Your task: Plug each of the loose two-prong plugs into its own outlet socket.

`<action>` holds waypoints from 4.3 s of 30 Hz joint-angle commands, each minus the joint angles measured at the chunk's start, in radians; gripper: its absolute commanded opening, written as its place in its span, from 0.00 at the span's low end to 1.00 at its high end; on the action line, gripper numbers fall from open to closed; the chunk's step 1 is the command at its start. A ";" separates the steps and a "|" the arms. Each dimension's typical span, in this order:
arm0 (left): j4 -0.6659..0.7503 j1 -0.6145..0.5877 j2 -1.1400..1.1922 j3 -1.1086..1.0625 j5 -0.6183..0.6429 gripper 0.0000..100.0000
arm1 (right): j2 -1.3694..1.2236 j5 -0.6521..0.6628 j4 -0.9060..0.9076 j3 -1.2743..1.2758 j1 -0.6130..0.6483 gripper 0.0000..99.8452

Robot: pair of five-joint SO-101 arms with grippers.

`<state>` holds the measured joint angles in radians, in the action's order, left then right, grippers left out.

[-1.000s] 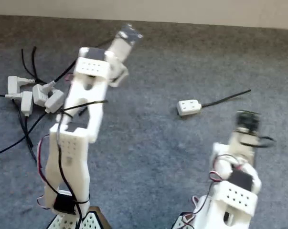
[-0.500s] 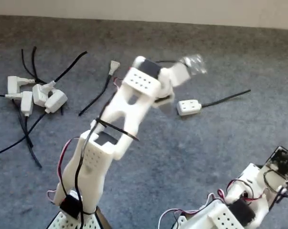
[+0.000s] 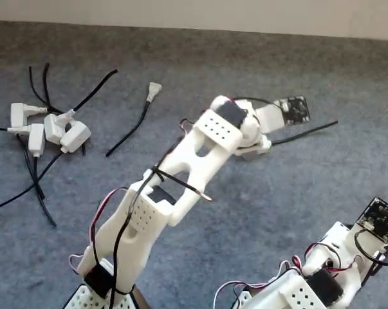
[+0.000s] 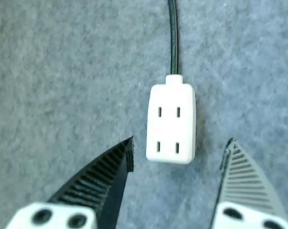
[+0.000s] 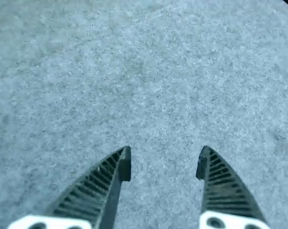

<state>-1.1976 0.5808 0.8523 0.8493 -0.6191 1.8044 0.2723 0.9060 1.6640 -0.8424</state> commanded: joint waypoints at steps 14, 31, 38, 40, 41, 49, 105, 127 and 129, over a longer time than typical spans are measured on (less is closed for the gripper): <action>0.207 -0.048 0.199 0.048 0.009 0.22 | -0.008 0.011 0.018 0.073 0.036 0.22; -0.588 -0.140 -0.182 0.036 0.160 0.01 | -0.018 0.141 0.128 0.035 0.191 0.22; -0.588 -0.334 -0.394 -0.374 0.132 0.00 | -0.021 0.187 0.278 -0.081 0.315 0.22; -0.585 -0.372 -0.464 -0.518 0.080 0.00 | -0.021 0.207 0.286 -0.090 0.329 0.22; -0.580 -0.384 -0.504 -0.582 0.051 0.00 | -0.022 0.216 0.289 -0.096 0.338 0.22; -0.296 -0.378 -0.880 -1.205 -0.124 0.00 | -0.024 0.236 0.300 -0.097 0.354 0.22; -0.213 -0.647 0.081 -0.019 0.129 0.07 | -0.837 -0.026 -0.087 -0.229 0.693 0.22; -0.583 -0.064 -0.412 -0.220 0.123 0.00 | -0.835 -0.130 -0.088 -0.259 0.513 0.22; -0.583 0.005 -0.513 -0.325 0.123 0.00 | -0.835 -0.130 -0.087 -0.263 0.512 0.22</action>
<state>-1.7699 0.4534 0.5838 0.7112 -0.4948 0.9666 0.1542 0.8324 1.4385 -0.3099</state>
